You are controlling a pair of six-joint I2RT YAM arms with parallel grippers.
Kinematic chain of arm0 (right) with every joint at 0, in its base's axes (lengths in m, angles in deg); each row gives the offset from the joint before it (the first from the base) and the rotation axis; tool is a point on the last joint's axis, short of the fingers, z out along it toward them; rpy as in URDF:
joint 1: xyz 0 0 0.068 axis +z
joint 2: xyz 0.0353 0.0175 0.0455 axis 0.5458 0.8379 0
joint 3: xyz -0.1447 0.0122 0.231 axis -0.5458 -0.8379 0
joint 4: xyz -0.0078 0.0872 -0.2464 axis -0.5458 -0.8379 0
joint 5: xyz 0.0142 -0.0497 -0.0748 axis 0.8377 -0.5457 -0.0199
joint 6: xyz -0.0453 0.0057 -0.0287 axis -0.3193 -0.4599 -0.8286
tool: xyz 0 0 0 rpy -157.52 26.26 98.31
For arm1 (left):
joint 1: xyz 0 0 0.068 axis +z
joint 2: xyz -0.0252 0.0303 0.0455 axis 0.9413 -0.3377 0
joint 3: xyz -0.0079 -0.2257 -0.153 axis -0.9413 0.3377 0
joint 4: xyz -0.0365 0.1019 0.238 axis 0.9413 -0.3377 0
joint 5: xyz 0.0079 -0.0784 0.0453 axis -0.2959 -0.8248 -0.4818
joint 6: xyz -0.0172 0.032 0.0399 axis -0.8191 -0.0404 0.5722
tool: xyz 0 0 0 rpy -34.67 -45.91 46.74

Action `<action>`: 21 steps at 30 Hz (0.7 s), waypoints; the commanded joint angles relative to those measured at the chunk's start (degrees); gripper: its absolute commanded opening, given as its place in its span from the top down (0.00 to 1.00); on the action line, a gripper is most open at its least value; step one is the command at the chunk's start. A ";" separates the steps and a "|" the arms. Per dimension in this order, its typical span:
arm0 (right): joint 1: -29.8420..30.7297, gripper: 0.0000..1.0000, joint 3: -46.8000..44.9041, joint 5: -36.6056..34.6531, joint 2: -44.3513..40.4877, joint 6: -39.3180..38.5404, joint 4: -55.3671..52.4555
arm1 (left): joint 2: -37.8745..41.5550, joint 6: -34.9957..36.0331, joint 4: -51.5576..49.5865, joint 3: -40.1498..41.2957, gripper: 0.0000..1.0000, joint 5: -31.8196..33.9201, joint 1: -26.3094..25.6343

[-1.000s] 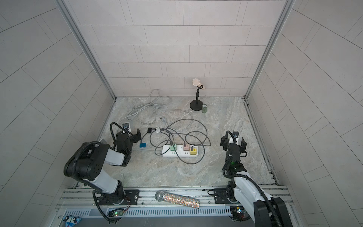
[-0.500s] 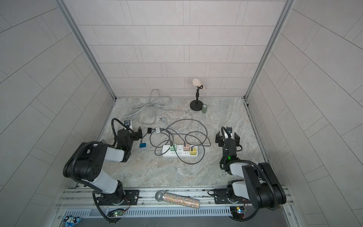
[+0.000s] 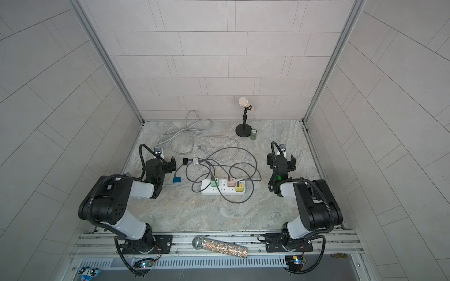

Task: Charge mp3
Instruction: Reset both arms

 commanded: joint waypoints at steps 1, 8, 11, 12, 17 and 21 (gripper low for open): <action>0.12 0.00 -0.75 -2.63 -0.28 0.42 -4.95 | 0.86 -0.10 -0.95 -1.00 0.00 1.18 0.35; 0.19 0.00 -0.79 -2.72 -0.34 0.33 -4.94 | 0.93 -0.10 -0.85 -0.85 0.00 1.18 0.36; 0.15 0.00 -0.76 -2.72 -0.34 0.37 -4.97 | 0.93 -0.06 -0.78 -0.89 0.01 1.19 0.33; 0.19 0.00 -0.76 -2.72 -0.34 0.40 -4.93 | 0.91 -0.04 -0.77 -0.92 0.00 1.23 0.28; 0.19 0.00 -0.18 -2.64 0.17 0.39 -5.73 | 0.96 -0.02 -0.83 -0.92 0.00 1.19 0.27; 0.19 0.00 -0.36 -2.54 -0.03 0.48 -5.60 | 0.91 0.01 -0.78 -0.92 0.00 1.18 0.33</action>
